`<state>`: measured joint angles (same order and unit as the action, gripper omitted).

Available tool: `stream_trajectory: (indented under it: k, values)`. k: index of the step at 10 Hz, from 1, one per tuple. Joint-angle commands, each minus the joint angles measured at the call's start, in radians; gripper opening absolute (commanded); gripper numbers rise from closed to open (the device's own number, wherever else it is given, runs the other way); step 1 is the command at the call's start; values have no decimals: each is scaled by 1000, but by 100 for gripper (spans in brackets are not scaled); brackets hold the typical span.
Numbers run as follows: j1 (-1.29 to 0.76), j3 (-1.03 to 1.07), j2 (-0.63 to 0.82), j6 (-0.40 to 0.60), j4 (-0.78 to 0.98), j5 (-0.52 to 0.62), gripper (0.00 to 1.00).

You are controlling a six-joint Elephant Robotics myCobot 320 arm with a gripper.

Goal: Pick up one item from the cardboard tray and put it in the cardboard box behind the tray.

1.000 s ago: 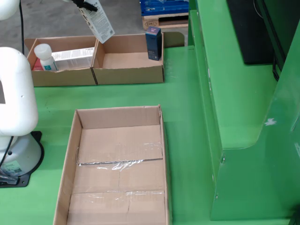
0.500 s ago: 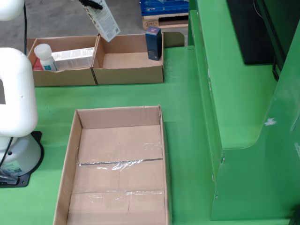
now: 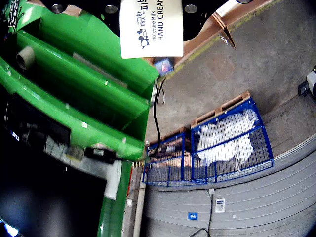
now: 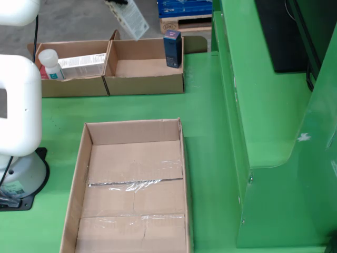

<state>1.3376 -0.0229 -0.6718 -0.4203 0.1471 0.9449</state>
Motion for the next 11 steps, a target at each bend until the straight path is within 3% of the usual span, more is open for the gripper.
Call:
stream_trajectory:
  k: [1,5,8,11]
  values:
    - [-58,23,-70,126,-280,-17,0]
    - [-76,23,-163,195,-473,0,0]
    - [-86,23,-165,172,-454,43,0]
    - [-107,23,-124,63,-287,192,0]
